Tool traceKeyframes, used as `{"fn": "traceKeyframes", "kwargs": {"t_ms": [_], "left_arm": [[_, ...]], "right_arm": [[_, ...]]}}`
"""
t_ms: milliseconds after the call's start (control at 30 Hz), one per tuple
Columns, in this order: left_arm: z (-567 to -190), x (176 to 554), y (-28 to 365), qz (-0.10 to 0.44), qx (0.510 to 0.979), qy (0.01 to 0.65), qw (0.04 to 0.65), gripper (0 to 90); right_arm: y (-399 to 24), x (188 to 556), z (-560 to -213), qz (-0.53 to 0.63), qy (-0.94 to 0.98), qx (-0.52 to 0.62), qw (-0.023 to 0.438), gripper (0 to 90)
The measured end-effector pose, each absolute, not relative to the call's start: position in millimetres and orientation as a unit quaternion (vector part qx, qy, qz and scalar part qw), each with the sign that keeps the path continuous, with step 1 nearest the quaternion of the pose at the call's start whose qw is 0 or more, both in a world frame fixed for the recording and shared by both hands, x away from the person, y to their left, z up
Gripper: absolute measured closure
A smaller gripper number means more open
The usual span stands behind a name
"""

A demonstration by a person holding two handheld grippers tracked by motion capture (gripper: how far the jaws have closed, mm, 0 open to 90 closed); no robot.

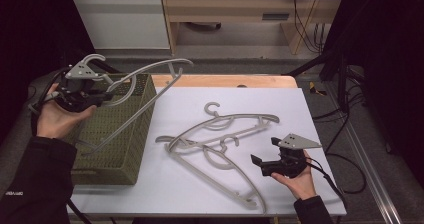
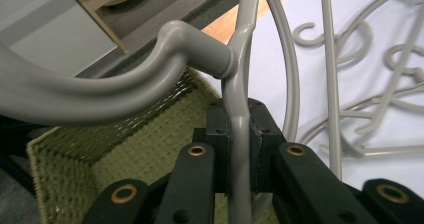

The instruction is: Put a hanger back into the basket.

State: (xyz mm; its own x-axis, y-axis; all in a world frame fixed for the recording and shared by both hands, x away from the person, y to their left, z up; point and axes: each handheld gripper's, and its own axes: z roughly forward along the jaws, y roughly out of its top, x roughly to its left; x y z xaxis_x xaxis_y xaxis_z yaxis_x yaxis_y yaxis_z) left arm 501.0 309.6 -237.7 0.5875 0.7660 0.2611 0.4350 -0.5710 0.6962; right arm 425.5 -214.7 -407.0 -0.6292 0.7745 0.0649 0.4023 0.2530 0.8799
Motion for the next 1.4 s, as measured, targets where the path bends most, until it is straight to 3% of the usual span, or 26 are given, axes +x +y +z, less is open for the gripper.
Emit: {"fn": "traceKeyframes", "kwargs": {"t_ms": [1033, 1400], "left_arm": [[-271.4, 532.1, 381.8, 0.294, 0.824, 0.417, 0.247, 82.3], [-281.8, 537.2, 389.9, 0.303, 0.821, 0.425, 0.231, 82.3]], "right_arm": [[-215.9, 426.5, -409.0, 0.475, 0.765, 0.387, 0.198, 7.0], [-215.4, 426.8, -409.7, 0.472, 0.767, 0.387, 0.198, 7.1]]}}
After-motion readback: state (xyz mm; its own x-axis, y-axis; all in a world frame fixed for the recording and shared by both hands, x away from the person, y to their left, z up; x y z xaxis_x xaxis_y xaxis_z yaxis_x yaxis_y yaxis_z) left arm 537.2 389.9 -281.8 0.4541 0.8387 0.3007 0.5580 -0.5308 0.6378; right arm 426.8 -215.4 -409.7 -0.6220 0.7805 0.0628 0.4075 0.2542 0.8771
